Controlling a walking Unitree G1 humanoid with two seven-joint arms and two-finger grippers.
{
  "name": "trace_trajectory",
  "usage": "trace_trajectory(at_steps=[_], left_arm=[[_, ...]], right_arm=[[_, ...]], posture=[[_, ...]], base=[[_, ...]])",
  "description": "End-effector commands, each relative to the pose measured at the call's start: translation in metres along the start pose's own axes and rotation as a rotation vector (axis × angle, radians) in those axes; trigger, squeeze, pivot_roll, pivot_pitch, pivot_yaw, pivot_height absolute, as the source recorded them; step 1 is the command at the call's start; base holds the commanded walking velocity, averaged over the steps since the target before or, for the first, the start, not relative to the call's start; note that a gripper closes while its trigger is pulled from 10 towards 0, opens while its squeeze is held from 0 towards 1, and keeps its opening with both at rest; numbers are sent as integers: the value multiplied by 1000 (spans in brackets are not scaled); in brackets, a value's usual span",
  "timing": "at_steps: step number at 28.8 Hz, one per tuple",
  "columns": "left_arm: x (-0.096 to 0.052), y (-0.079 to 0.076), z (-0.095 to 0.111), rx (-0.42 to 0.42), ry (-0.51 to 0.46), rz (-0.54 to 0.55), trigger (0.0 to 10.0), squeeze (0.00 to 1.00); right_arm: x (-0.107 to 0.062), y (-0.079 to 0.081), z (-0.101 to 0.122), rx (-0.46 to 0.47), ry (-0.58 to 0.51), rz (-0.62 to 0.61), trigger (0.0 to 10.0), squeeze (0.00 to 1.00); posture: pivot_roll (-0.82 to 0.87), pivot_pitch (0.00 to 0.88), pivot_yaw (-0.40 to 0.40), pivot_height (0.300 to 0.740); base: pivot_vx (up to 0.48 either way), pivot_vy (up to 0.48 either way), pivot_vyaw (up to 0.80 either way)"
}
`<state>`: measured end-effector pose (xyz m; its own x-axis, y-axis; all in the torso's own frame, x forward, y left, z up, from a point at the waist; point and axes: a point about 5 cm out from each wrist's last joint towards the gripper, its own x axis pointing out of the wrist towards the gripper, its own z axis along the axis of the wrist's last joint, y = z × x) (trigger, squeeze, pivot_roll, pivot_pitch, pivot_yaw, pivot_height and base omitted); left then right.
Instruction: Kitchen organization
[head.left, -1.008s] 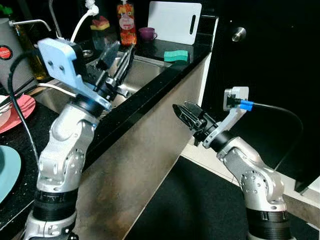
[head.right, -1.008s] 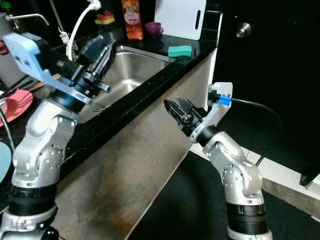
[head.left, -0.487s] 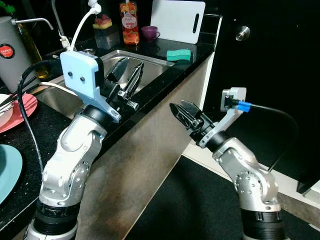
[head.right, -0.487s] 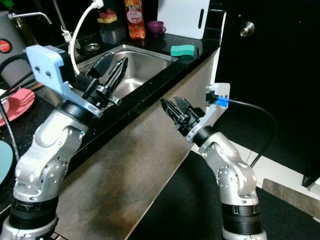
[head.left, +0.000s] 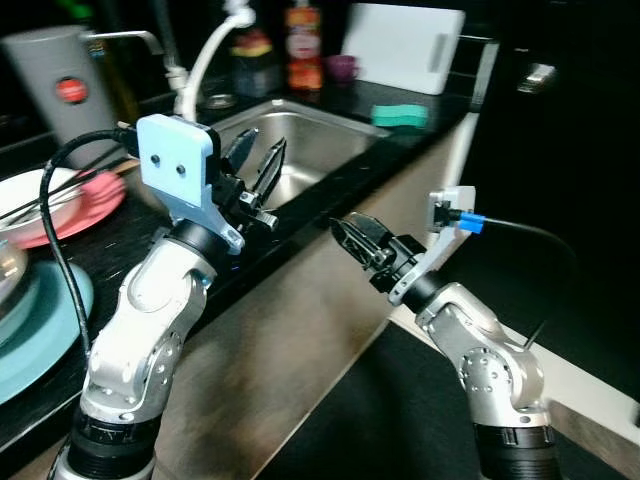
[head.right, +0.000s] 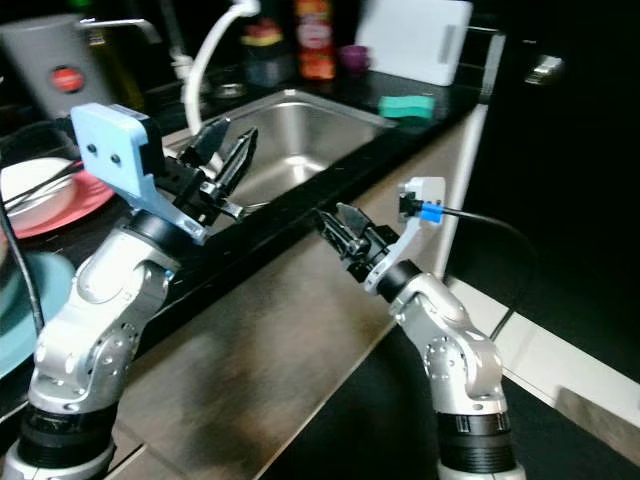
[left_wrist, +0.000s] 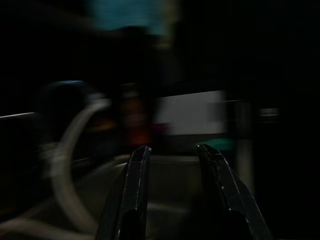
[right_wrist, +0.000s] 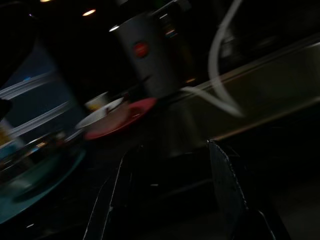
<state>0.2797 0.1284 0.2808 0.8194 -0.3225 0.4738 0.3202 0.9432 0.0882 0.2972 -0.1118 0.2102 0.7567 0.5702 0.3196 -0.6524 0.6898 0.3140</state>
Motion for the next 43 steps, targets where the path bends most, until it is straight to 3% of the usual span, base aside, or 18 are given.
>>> trace_trajectory(at_steps=[1, 5, 7, 8, 9, 11, 16, 20, 26, 34, 43], left_arm=[[0, 6, 6, 66, -7, 31, 10000, 0], [1, 6, 7, 118, -8, 30, 10000, 0], [3, 7, 10, 202, -17, 43, 10000, 0], [3, 7, 10, 202, -17, 43, 10000, 0], [3, 11, 12, 267, -22, 65, 10000, 0], [2, 17, 13, 315, -21, 92, 10000, 0], [1, 35, 17, 381, -13, 151, 10000, 0], [1, 39, 18, 435, -7, 143, 10000, 0], [3, 40, 22, 613, 17, 33, 10000, 0], [3, 41, 22, 610, 22, 19, 10000, 0], [0, 30, 13, 536, 49, -53, 10000, 0]], right_arm=[[2, 0, -2, 16, -5, 13, 10000, 0], [3, 0, -3, 19, -3, 19, 10000, 0], [4, 1, -4, 22, -1, 30, 10000, 0], [4, 1, -4, 22, -1, 30, 10000, 0], [5, 2, -4, 25, 0, 36, 10000, 0], [6, 3, -5, 26, 2, 44, 10000, 0], [7, 5, -6, 25, 7, 61, 10000, 0], [7, 5, -6, 27, 7, 63, 10000, 0], [7, 6, -7, 33, 13, 78, 10000, 0], [7, 5, -8, 42, 10, 75, 10000, 0], [8, 3, -8, 52, 1, 60, 10000, 0]], posture=[[64, 0, 61, 740], [66, 0, 58, 740], [65, 0, 62, 740], [65, 0, 62, 740], [63, 0, 64, 740], [63, 0, 64, 740], [68, 0, 62, 740], [69, 0, 63, 740], [70, 0, 68, 740], [72, 0, 67, 740], [71, 0, 65, 740]], base=[[0, 0, 775], [0, 0, 777], [0, 0, 775], [0, 0, 775], [0, 0, 775], [0, 0, 775], [0, 0, 776], [0, 0, 775], [0, 0, 769], [0, 0, 768], [0, 0, 506]])
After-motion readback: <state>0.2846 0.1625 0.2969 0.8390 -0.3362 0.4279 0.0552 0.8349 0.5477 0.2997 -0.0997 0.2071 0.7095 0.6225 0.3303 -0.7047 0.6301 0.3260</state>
